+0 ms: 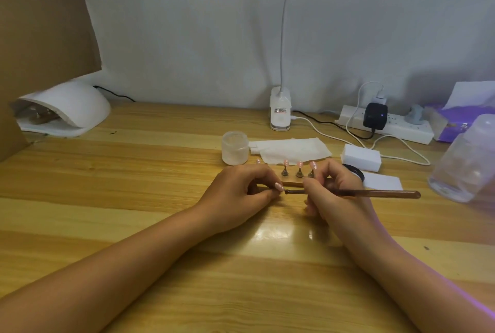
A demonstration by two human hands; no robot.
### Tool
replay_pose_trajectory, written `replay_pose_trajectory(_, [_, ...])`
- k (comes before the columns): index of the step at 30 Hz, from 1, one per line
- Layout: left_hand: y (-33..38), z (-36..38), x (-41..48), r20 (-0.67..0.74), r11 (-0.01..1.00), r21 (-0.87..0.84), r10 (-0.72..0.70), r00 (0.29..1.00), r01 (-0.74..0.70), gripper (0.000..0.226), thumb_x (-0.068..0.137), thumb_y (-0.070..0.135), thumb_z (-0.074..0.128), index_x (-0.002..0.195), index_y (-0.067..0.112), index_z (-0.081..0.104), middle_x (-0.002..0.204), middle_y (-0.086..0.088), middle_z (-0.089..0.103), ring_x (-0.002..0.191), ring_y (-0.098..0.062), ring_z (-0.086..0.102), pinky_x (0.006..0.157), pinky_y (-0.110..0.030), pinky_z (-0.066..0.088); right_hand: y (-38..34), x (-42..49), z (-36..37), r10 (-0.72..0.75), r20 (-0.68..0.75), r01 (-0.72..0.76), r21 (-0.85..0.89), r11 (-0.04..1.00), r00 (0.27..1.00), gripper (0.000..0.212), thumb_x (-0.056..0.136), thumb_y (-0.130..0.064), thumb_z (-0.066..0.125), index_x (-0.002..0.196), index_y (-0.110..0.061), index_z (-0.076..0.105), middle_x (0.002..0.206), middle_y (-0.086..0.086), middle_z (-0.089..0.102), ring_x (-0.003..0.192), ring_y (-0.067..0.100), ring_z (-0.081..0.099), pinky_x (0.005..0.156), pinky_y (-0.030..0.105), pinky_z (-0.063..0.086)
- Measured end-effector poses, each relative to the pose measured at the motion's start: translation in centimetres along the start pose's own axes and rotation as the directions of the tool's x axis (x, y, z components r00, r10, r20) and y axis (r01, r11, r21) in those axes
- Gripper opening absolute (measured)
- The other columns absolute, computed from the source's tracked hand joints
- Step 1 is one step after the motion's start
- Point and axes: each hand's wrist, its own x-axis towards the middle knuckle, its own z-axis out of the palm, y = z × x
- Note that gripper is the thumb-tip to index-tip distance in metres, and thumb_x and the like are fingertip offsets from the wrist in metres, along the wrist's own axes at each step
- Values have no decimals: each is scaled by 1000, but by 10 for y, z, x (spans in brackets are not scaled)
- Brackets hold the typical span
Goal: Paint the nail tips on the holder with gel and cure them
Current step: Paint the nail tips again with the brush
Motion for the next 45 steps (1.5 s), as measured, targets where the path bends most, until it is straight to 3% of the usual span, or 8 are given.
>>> replay_pose_trajectory(3, [1,0,0,6,999,-29,-18,1000,18,9,90,14,70,93,22,74,91,18,71,77,-15,63,69,-35,50,-3,-1,0,17,-48,-12,99,995,999,21,95,-21,60,79,-9,53,52,0,57,47,7,52,61,36,53])
replay_pose_trajectory(7, [2,-1,0,2,999,-36,-16,1000,16,8,91,13,69,94,18,75,93,16,72,84,4,62,70,-16,44,-8,-3,1,39,-19,-36,110,993,999,30,91,-41,58,85,-11,57,52,-2,57,45,8,48,71,60,52])
replay_pose_trajectory(10, [3,-1,1,-8,999,-36,-16,1000,15,9,91,13,69,95,17,75,93,15,72,81,8,61,70,-10,40,-10,-3,1,26,22,-28,125,992,999,32,86,-43,61,92,-12,58,56,1,61,48,11,50,54,43,49])
replay_pose_trajectory(14, [4,0,0,-7,999,-39,-20,1000,20,9,91,14,69,96,18,76,94,12,73,80,8,61,70,-11,40,-7,-1,-1,0,55,-9,152,988,998,11,90,-19,65,93,-13,57,65,2,67,56,7,58,50,19,46])
replay_pose_trajectory(18, [4,-1,0,-5,998,-62,-23,1000,23,10,92,14,67,97,19,75,95,12,73,88,2,64,73,-17,45,-7,-2,-1,-40,89,26,156,987,995,11,89,-7,66,87,-13,57,68,-3,61,61,7,55,52,19,46])
replay_pose_trajectory(24, [2,0,0,10,999,-45,-21,1000,21,11,92,17,68,99,20,75,90,15,70,72,-11,60,67,-32,47,-7,-2,0,-27,91,9,199,980,995,9,89,-18,65,88,-12,58,66,0,66,54,7,52,50,18,44])
replay_pose_trajectory(34, [1,1,0,10,999,-41,12,1000,-11,10,92,16,69,99,18,76,90,14,71,65,12,54,62,-11,35,-4,0,2,3,55,-8,88,996,998,16,91,-23,63,84,-11,55,68,2,70,60,13,58,51,20,47])
replay_pose_trajectory(45, [1,1,0,10,1000,-6,-12,1000,12,9,91,17,69,99,19,74,91,13,71,63,1,50,63,-19,37,-4,0,1,14,103,-19,46,999,995,14,92,-17,62,82,-11,54,62,-1,65,55,2,59,50,14,43])
